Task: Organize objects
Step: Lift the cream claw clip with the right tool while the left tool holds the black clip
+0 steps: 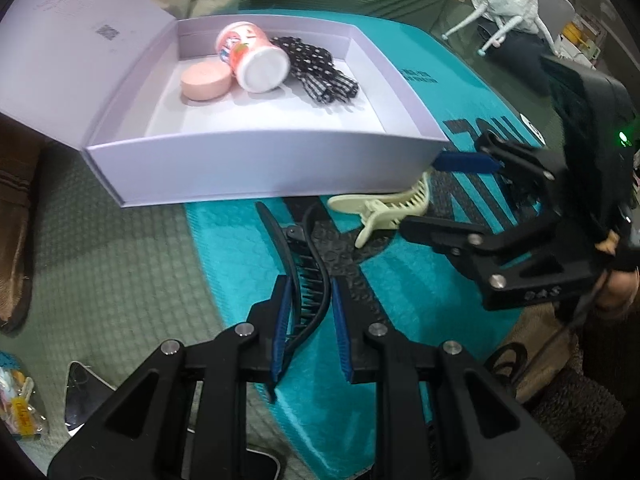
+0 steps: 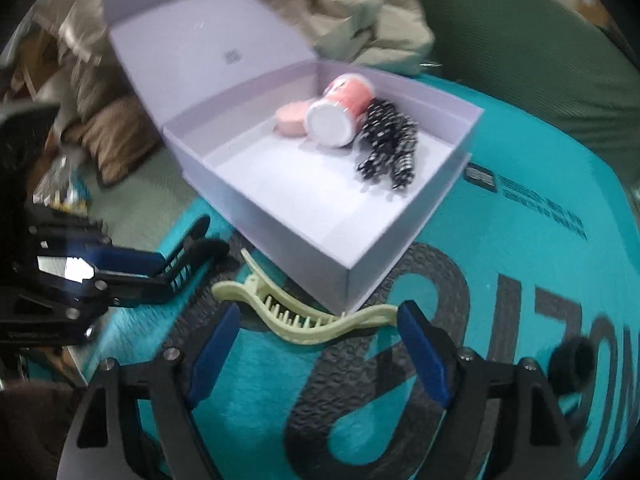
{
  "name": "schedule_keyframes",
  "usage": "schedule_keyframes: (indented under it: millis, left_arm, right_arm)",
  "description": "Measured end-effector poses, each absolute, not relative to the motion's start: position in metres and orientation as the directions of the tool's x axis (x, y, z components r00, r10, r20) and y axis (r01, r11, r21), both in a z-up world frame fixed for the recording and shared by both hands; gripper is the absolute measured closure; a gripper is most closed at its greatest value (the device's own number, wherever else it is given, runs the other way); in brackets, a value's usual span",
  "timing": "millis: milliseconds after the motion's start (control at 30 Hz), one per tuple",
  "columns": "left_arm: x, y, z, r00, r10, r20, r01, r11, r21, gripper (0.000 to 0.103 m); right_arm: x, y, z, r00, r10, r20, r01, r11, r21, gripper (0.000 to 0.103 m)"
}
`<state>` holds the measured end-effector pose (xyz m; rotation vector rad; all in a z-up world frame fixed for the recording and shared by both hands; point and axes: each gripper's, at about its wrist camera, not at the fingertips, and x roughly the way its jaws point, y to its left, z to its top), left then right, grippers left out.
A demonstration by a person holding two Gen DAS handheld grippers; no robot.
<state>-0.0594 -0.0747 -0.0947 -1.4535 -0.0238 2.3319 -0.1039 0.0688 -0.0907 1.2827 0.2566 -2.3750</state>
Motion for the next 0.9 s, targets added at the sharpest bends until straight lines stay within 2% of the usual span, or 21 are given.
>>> schedule_keyframes:
  millis: [167, 233, 367, 433, 500, 733, 767, 800, 900]
  left_arm:
    - [-0.059, -0.070, -0.100, -0.373, 0.337, -0.865, -0.313, -0.923, -0.224, 0.084]
    - [-0.058, -0.070, -0.101, -0.375, 0.338, -0.863, -0.313, -0.923, -0.225, 0.084]
    - [-0.058, -0.069, -0.101, -0.376, 0.336, -0.864, -0.313, -0.923, -0.223, 0.084]
    - [-0.058, -0.069, -0.101, -0.377, 0.333, -0.864, -0.314, -0.924, -0.219, 0.084]
    - [-0.059, -0.068, -0.101, -0.377, 0.328, -0.866, -0.316, -0.925, -0.213, 0.084]
    - [-0.058, -0.065, -0.100, -0.382, 0.315, -0.869, -0.316, -0.928, -0.198, 0.084]
    - [-0.058, -0.064, -0.100, -0.384, 0.312, -0.869, -0.315, -0.929, -0.194, 0.084]
    - [-0.058, -0.064, -0.100, -0.387, 0.310, -0.868, -0.315, -0.930, -0.192, 0.084]
    - [-0.057, -0.061, -0.100, -0.393, 0.302, -0.869, -0.313, -0.932, -0.182, 0.084]
  right_arm:
    - [-0.113, 0.063, -0.094, -0.460, -0.347, -0.817, 0.566, -0.824, 0.032, 0.021]
    - [-0.115, 0.060, -0.097, -0.449, -0.347, -0.823, 0.585, -0.811, 0.023, 0.017]
    - [-0.119, 0.057, -0.109, -0.389, -0.326, -0.862, 0.596, -0.802, 0.035, 0.019]
    - [-0.117, 0.059, -0.111, -0.398, -0.321, -0.860, 0.576, -0.816, 0.038, 0.024]
    - [-0.114, 0.063, -0.110, -0.400, -0.322, -0.858, 0.557, -0.829, 0.051, 0.034]
    - [-0.098, 0.069, -0.106, -0.412, -0.311, -0.856, 0.513, -0.856, 0.064, 0.060]
    - [-0.094, 0.070, -0.106, -0.415, -0.314, -0.854, 0.504, -0.861, 0.071, 0.067]
    - [-0.090, 0.071, -0.106, -0.411, -0.334, -0.848, 0.503, -0.859, 0.095, 0.078]
    - [-0.083, 0.071, -0.106, -0.430, -0.315, -0.846, 0.461, -0.883, 0.094, 0.080]
